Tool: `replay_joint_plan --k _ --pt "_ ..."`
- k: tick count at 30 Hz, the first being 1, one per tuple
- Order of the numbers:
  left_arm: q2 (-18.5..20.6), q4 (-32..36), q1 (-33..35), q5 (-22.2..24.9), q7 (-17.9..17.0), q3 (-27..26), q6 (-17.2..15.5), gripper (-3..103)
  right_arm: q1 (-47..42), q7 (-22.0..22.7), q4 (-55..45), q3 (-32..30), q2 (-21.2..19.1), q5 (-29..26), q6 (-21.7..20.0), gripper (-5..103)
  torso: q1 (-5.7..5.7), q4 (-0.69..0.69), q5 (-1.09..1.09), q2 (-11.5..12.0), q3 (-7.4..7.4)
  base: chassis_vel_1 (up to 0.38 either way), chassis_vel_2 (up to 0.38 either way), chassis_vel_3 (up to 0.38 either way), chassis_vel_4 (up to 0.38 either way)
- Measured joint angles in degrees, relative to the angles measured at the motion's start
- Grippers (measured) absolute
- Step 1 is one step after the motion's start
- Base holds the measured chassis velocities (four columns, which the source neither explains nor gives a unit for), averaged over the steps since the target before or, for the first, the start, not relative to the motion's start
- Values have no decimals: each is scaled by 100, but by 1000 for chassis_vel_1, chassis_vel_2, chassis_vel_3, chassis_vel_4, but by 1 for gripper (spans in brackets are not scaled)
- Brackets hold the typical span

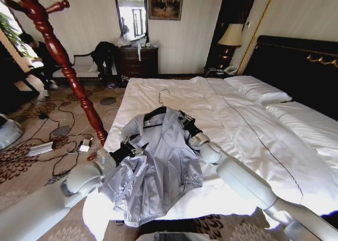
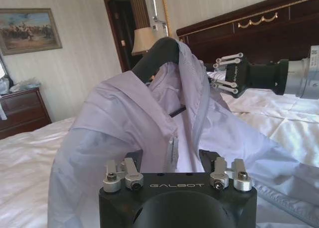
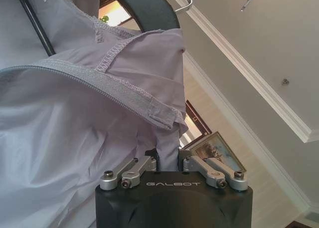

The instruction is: Pick up the clothes from the bed and hang them on the clothes hanger.

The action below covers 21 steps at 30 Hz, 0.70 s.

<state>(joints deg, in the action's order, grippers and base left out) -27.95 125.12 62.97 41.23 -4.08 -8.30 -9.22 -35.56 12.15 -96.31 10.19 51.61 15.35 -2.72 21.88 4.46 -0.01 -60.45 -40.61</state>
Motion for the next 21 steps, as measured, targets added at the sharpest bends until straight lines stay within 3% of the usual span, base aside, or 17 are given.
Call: replay_joint_plan --k 1,4,5,10,14,16,21 --pt "0 0 0 0 0 0 0 67 0 0 0 0 0 0 0 18 0 0 0 0 0 0 0 0 0" --pt "-7 -24 15 2 -35 -60 26 50 0 0 25 15 -2 31 5 18 0 1 0 0 0 0 0 0 0" --pt "-7 -24 15 2 -35 -60 26 50 0 0 25 15 -2 31 5 18 0 1 0 0 0 0 0 0 0" --pt "-12 -19 14 50 -60 -89 43 28 -32 5 48 23 8 86 66 18 0 0 1 0 0 0 0 0 0" --pt "-41 -16 35 63 -97 -90 43 18 -55 13 45 -10 -2 96 81 18 0 1 1 0 0 0 0 0 0" --pt "-71 8 40 74 -154 -89 52 3 -45 14 15 -17 -40 94 85 18 0 1 1 0 0 0 0 0 0" --pt "-69 57 29 77 -268 -145 54 1 -25 9 17 51 -41 116 86 18 0 1 0 0 0 0 0 0 0"
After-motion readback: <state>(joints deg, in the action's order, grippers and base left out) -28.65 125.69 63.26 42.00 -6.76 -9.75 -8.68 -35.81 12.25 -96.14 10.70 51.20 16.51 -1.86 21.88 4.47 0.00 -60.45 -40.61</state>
